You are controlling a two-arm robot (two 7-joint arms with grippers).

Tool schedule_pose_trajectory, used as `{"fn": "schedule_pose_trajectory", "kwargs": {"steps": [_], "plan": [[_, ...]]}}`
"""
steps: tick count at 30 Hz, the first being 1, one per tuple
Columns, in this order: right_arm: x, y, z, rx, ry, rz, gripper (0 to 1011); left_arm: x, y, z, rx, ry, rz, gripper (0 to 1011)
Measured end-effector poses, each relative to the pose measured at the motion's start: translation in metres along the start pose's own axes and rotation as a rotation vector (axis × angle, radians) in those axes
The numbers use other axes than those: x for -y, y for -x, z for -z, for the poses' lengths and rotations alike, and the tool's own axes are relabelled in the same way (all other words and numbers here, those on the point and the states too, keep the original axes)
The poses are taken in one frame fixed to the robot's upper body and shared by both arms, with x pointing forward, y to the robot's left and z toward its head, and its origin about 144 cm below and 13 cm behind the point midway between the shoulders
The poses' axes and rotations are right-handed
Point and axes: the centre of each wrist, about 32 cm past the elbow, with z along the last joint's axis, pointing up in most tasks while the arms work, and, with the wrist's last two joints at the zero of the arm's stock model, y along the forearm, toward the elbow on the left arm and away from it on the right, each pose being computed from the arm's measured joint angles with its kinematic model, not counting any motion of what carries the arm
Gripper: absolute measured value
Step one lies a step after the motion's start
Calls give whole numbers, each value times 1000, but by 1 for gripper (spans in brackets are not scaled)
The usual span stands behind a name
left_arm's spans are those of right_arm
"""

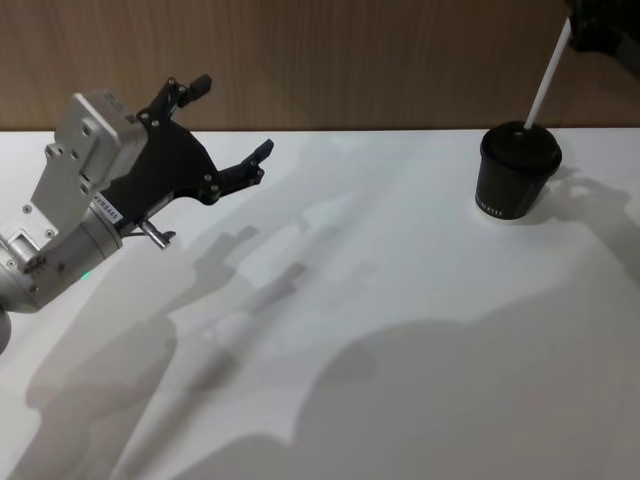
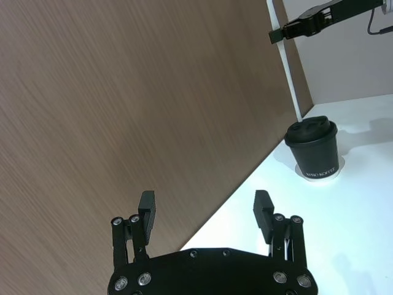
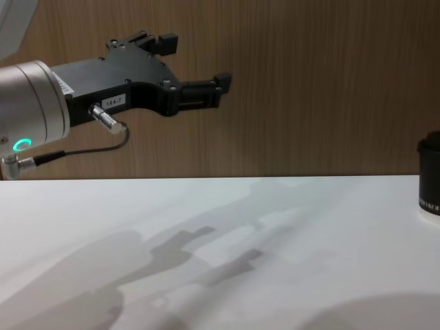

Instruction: Pick up the straw with one hand, pass it to the other hand, and insert it into the cup.

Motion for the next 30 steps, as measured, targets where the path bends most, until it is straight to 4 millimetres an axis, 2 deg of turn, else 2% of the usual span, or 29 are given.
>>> {"fn": "schedule_pose_trajectory", "kwargs": {"steps": [30], "plan": [[-11,-4,7,-42,2,-26,6,0,0,0,0,0,0,1003]]}}
